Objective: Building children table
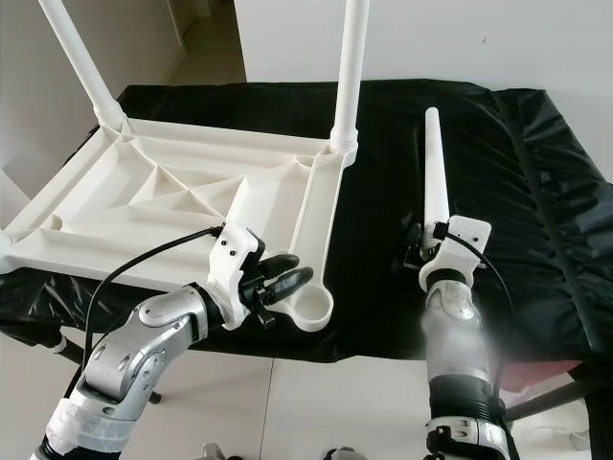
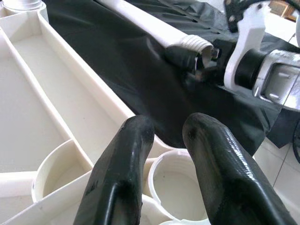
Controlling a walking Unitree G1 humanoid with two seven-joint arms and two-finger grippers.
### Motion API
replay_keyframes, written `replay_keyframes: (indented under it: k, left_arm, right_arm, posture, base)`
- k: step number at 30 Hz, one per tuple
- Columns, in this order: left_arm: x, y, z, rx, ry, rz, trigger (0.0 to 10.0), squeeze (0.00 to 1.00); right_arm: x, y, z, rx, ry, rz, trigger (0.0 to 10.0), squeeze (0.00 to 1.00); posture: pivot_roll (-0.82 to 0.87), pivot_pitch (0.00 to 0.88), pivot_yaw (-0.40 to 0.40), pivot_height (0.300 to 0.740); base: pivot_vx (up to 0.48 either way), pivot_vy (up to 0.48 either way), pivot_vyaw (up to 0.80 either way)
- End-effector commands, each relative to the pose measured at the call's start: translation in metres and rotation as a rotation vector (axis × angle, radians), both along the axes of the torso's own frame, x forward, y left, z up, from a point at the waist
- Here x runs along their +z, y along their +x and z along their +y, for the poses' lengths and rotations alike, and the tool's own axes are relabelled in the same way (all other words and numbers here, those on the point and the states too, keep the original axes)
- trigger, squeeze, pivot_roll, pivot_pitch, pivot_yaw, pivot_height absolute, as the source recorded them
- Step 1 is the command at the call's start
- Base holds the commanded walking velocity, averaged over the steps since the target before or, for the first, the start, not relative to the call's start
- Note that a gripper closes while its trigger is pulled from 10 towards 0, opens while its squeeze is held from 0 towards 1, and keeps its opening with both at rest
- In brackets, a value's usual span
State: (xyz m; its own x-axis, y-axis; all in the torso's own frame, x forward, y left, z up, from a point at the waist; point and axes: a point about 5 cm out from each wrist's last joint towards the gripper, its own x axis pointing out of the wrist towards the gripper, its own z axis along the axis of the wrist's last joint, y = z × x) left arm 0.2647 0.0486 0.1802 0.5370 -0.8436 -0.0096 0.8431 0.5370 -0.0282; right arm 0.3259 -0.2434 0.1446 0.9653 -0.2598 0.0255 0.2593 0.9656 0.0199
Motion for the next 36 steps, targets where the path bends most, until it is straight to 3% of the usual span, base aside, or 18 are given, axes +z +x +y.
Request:
replay_keyframes:
  k: [1,10,11,21,22,24,25,30,31,33,34,36]
  left_arm:
    - [0.0,0.0,0.003,0.059,0.014,-0.006,10.0,0.0]
    - [0.0,0.0,0.003,0.064,0.013,-0.007,10.0,0.0]
    - [-0.001,-0.001,0.003,0.064,0.012,-0.007,10.0,0.0]
    - [-0.002,-0.002,0.002,0.074,0.005,-0.002,10.0,0.0]
    - [-0.002,-0.002,0.002,0.073,0.005,-0.001,10.0,0.0]
    - [-0.003,-0.002,0.002,0.073,0.006,-0.001,10.0,0.0]
    - [-0.003,-0.003,0.002,0.07,0.006,0.001,10.0,0.0]
    - [-0.001,-0.002,0.005,0.067,0.018,-0.036,10.0,0.0]
    - [0.0,-0.003,0.006,0.033,0.005,-0.016,10.0,0.16]
    - [0.0,-0.004,0.007,0.007,-0.007,0.002,10.0,0.16]
    - [0.002,-0.004,0.008,-0.019,-0.012,0.0,10.0,1.0]
    - [0.004,-0.003,0.01,-0.029,-0.012,-0.005,10.0,1.0]
  right_arm:
    - [-0.005,0.001,0.0,0.017,0.012,0.025,10.0,0.0]
    - [-0.013,0.004,0.002,0.073,-0.002,0.057,10.0,0.0]
    - [-0.016,0.004,0.003,0.094,-0.004,0.064,0.0,0.0]
    - [-0.022,0.002,-0.003,0.095,-0.026,0.066,0.0,0.0]
    - [-0.022,0.002,-0.004,0.095,-0.031,0.068,4.4,0.0]
    - [-0.022,0.002,-0.004,0.091,-0.044,0.069,4.4,0.0]
    - [-0.021,0.001,-0.003,0.099,-0.037,0.051,10.0,0.0]
    - [-0.01,-0.003,0.002,0.111,-0.048,-0.063,10.0,0.0]
    - [-0.005,-0.003,0.005,0.115,-0.062,-0.101,10.0,0.0]
    - [-0.002,-0.004,0.008,0.119,-0.072,-0.124,10.0,0.0]
    - [0.006,-0.003,0.012,0.118,-0.084,-0.168,10.0,0.0]
    - [0.011,-0.003,0.015,0.124,-0.086,-0.2,10.0,0.0]
  posture:
    - [-0.01,0.125,0.044,0.74]
    - [-0.01,0.127,0.042,0.74]
    - [-0.01,0.131,0.038,0.74]
    - [-0.01,0.137,0.034,0.74]
    - [-0.01,0.137,0.034,0.74]
    - [-0.01,0.137,0.034,0.74]
    - [-0.01,0.137,0.034,0.74]
    - [-0.01,0.138,0.033,0.74]
    - [-0.01,0.135,0.036,0.74]
    - [-0.01,0.135,0.036,0.74]
    - [-0.01,0.131,0.04,0.74]
    - [0.0,0.129,0.042,0.74]
  base:
    - [0.0,0.0,0.0]
    - [0.0,0.0,0.0]
    - [0.0,0.0,0.0]
    - [0.0,0.0,0.0]
    - [0.0,0.0,0.0]
    - [0.0,0.0,0.0]
    - [0.0,0.0,0.0]
    - [0.0,0.0,0.0]
    - [0.0,0.0,0.0]
    - [0.0,0.0,0.0]
    - [0.0,0.0,0.0]
    - [0.0,0.0,0.0]
